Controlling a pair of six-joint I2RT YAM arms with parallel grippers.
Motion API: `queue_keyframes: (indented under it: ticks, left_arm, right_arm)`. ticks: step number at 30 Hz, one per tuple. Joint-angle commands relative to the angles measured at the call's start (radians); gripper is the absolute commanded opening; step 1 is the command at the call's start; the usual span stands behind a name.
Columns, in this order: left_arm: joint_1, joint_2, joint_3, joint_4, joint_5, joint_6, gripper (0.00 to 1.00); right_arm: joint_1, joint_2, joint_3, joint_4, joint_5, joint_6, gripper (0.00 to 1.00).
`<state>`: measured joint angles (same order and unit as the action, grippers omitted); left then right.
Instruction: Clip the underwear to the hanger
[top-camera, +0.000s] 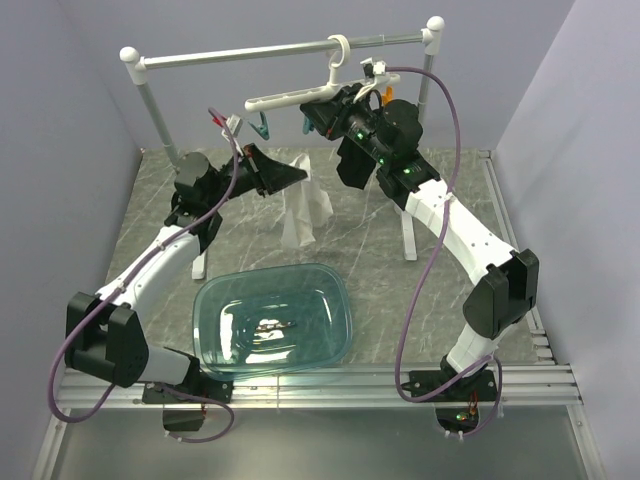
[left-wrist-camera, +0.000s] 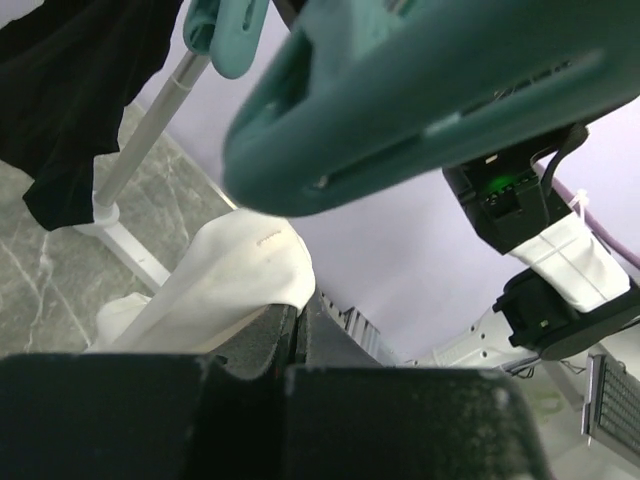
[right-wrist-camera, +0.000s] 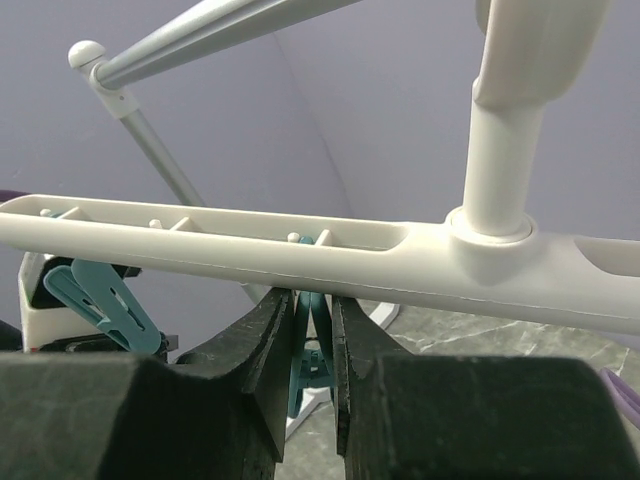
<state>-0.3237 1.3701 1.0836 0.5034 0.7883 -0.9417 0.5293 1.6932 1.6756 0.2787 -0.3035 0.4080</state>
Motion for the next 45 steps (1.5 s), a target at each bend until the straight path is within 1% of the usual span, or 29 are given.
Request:
queue_keyframes:
  ticks: [1, 2, 8, 11, 12, 17, 20, 26, 33, 45]
  left_arm:
    - [0.005, 0.003, -0.036, 0.197, -0.055, -0.112, 0.00]
    - [0.005, 0.003, -0.054, 0.242, -0.061, -0.123, 0.00]
    - [0.003, 0.015, -0.091, 0.297, -0.109, -0.146, 0.00]
    - [0.003, 0.036, -0.103, 0.381, -0.119, -0.172, 0.00]
    - [0.003, 0.037, -0.102, 0.382, -0.124, -0.181, 0.00]
    - [0.003, 0.107, -0.087, 0.521, -0.135, -0.235, 0.00]
    - [0.005, 0.148, -0.074, 0.598, -0.139, -0.295, 0.00]
    - [0.003, 0.184, -0.033, 0.606, -0.150, -0.315, 0.00]
    - [-0.002, 0.195, -0.007, 0.613, -0.143, -0.336, 0.00]
    - [-0.006, 0.205, 0.021, 0.629, -0.136, -0.348, 0.00]
  right_arm:
    - [-0.006, -0.018, 0.007, 0.060, -0.019, 0.032, 0.00]
    - [-0.008, -0.017, 0.009, 0.060, -0.020, 0.035, 0.00]
    - [-0.017, -0.010, 0.018, 0.054, -0.020, 0.072, 0.00]
    - [-0.023, -0.009, 0.026, 0.047, -0.028, 0.100, 0.00]
    - [-0.023, -0.009, 0.026, 0.047, -0.028, 0.107, 0.00]
    - [-0.043, -0.001, 0.033, 0.045, -0.052, 0.175, 0.00]
    - [-0.054, 0.003, 0.039, 0.045, -0.065, 0.199, 0.00]
    - [-0.066, 0.008, 0.021, 0.073, -0.088, 0.233, 0.00]
    - [-0.069, 0.011, -0.007, 0.103, -0.094, 0.218, 0.00]
    - [-0.068, 0.029, 0.010, 0.105, -0.100, 0.224, 0.00]
